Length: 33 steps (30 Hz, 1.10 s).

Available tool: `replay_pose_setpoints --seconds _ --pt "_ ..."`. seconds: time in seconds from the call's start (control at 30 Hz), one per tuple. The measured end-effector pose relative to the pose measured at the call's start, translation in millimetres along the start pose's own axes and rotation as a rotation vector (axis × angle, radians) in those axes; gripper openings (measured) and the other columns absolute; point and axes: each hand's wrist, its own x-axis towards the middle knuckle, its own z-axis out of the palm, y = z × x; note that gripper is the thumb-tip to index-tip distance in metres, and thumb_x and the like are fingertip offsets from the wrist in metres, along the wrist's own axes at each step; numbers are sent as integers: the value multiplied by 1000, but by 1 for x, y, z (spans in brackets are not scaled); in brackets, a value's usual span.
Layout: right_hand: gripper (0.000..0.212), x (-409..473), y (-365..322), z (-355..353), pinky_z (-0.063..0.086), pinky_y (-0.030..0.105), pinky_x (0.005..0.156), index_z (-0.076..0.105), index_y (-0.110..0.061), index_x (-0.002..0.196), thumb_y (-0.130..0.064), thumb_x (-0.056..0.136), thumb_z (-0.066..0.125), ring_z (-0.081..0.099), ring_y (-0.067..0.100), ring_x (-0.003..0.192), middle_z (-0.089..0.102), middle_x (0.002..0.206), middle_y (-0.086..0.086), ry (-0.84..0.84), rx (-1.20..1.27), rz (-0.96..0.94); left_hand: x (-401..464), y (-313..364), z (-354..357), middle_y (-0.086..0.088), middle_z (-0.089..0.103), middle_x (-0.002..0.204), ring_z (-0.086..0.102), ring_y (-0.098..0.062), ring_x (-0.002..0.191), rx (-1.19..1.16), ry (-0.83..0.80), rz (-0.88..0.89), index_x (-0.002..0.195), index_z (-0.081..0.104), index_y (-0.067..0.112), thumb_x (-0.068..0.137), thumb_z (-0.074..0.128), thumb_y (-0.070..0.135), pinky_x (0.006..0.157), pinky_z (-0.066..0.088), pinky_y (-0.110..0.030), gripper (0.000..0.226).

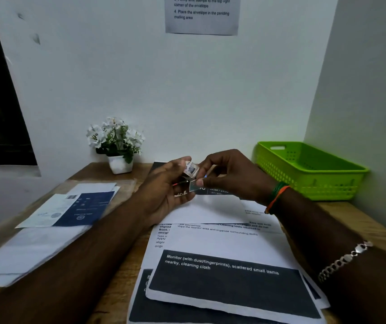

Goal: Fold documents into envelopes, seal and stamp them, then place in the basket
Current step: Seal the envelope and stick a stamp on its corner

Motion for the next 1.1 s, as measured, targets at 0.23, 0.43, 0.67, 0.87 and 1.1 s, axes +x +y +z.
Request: replay_pose_setpoints --seconds 0.23,0.43,0.67,0.87,1.1 --pt "8 1 19 -44 55 28 70 75 -17 76 -12 77 81 72 13 72 75 74 -2 247 -453 76 7 -12 -4 0 73 116 66 -10 98 449 111 165 118 63 33 99 63 38 75 57 -28 20" --pt "5 -8 79 -60 44 15 68 71 -8 79 -4 79 69 69 17 87 77 94 3 296 -643 323 1 -24 -14 23 70 118 60 12 111 1137 -160 283 118 71 35 81 84 42 96 43 -11 40" --pt "4 3 108 -58 53 34 81 68 -9 84 -9 83 72 68 26 90 75 92 9 326 -591 377 -3 -24 -15 26 63 121 55 13 114 1298 -200 309 109 73 39 77 85 49 95 42 -11 35" --pt "8 6 112 -57 37 24 63 69 -12 82 -14 82 76 59 22 78 64 90 11 306 -601 351 -3 -24 -16 25 60 124 54 9 117 1334 -207 276 110 72 43 78 83 53 102 43 -19 35" --pt "5 3 88 -55 51 36 65 67 -3 82 -3 84 72 61 27 69 65 81 19 447 -248 336 -4 -26 -17 29 58 121 51 16 115 1342 -191 291 110 69 44 78 82 54 89 37 -1 37"
